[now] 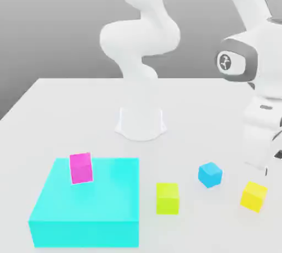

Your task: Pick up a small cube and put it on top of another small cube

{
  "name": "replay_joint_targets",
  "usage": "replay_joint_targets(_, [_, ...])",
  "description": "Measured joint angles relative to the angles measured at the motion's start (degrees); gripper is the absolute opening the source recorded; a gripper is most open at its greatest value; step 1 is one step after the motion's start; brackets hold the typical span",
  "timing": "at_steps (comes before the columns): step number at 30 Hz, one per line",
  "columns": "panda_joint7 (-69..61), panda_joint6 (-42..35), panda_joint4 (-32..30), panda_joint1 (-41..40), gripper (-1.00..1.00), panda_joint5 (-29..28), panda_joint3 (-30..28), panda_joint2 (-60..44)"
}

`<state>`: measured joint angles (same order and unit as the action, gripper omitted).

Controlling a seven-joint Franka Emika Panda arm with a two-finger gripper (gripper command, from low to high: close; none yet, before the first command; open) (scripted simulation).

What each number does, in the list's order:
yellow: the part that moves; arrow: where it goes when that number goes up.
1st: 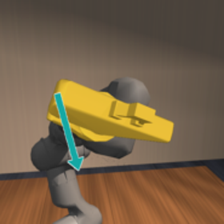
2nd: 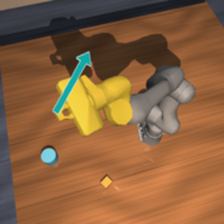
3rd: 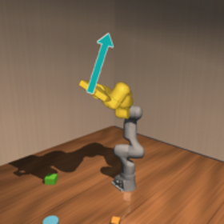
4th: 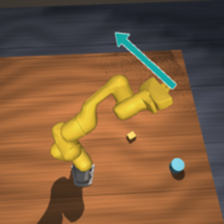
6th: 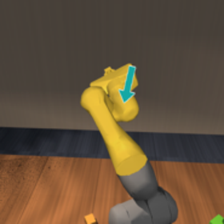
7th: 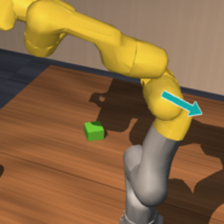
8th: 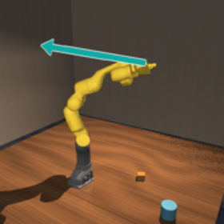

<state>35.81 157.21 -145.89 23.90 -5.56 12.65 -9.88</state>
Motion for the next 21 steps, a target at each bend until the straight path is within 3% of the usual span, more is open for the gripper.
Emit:
replay_joint_targets(5, [3.78,7.3,1.26,3.96,0.0,-5.8,-3.89,-10.45])
replay_joint_targets(6, [4.42,8.87,1.7,4.84,-1.0,-6.62,-4.94,-12.47])
replay_joint_targets(13, [4.71,9.26,1.79,5.01,-1.0,-6.99,-5.16,-12.98])
replay_joint_targets(18, [1.08,2.39,-0.15,2.31,-1.0,-2.24,-1.47,-4.12])
replay_joint_targets(21, [-5.17,-1.78,-1.96,-2.01,-1.0,-0.29,-4.34,2.29])
